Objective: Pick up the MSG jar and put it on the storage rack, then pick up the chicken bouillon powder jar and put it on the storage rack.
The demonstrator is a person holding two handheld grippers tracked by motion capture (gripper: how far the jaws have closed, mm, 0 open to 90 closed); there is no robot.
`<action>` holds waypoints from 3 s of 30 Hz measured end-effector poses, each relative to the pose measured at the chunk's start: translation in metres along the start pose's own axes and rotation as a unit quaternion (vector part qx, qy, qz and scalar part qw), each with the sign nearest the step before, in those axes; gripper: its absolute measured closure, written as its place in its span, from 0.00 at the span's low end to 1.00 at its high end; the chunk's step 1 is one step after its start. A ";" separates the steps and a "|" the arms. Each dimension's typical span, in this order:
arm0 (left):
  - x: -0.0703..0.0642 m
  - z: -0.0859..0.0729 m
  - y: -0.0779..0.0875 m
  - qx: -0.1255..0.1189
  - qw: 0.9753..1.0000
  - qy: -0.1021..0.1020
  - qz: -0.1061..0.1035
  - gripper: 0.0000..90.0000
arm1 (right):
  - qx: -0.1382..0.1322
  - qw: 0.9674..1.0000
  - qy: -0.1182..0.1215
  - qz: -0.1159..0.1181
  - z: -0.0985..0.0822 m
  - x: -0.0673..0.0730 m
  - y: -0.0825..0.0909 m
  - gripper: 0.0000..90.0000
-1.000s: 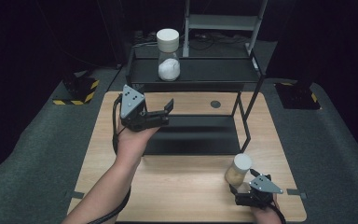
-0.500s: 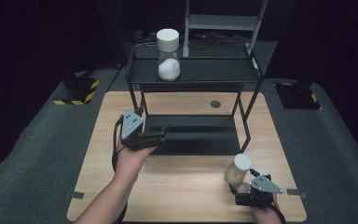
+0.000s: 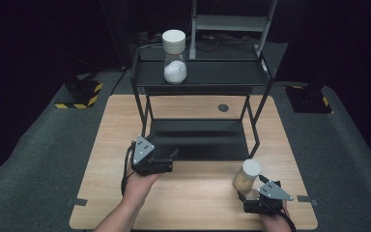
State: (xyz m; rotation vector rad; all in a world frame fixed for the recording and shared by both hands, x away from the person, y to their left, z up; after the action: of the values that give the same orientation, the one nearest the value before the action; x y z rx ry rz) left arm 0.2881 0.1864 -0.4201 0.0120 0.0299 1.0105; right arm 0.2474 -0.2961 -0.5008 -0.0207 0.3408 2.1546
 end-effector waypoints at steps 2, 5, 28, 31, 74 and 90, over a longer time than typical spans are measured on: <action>0.000 -0.009 0.001 0.012 1.000 0.002 -0.002 0.00 | 0.000 1.000 0.001 0.000 0.000 0.000 0.000 0.00; -0.001 -0.024 0.003 0.030 1.000 0.002 -0.007 0.00 | 0.001 1.000 0.001 -0.001 0.000 0.001 0.000 0.00; -0.011 -0.080 0.014 0.149 0.983 -0.091 -0.055 0.00 | 0.012 1.000 0.009 -0.010 0.002 0.004 -0.003 0.00; -0.021 -0.081 0.016 0.152 0.978 -0.132 -0.059 0.01 | 0.006 1.000 0.008 -0.013 0.001 0.004 -0.001 0.00; -0.017 -0.080 0.015 0.155 0.977 -0.127 -0.071 0.01 | -0.066 0.997 -0.029 -0.019 0.026 0.005 0.013 0.00; -0.015 -0.080 0.015 0.153 0.978 -0.119 -0.072 0.01 | -0.084 0.993 -0.065 -0.055 0.023 0.009 -0.002 0.00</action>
State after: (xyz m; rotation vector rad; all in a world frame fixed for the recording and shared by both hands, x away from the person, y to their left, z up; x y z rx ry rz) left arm 0.2650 0.1808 -0.4999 0.4060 -0.0317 0.8453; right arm 0.2464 -0.2825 -0.4799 0.0039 0.0803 2.0589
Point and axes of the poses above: each handheld gripper's, and its own axes: y roughly backward along the jaws, z roughly out of its top, x roughly to its left, the point moved 6 cm from there along -y, roughly forward along the jaws, and after that the axes turned 14 degrees about -x, right-handed, at the moved point
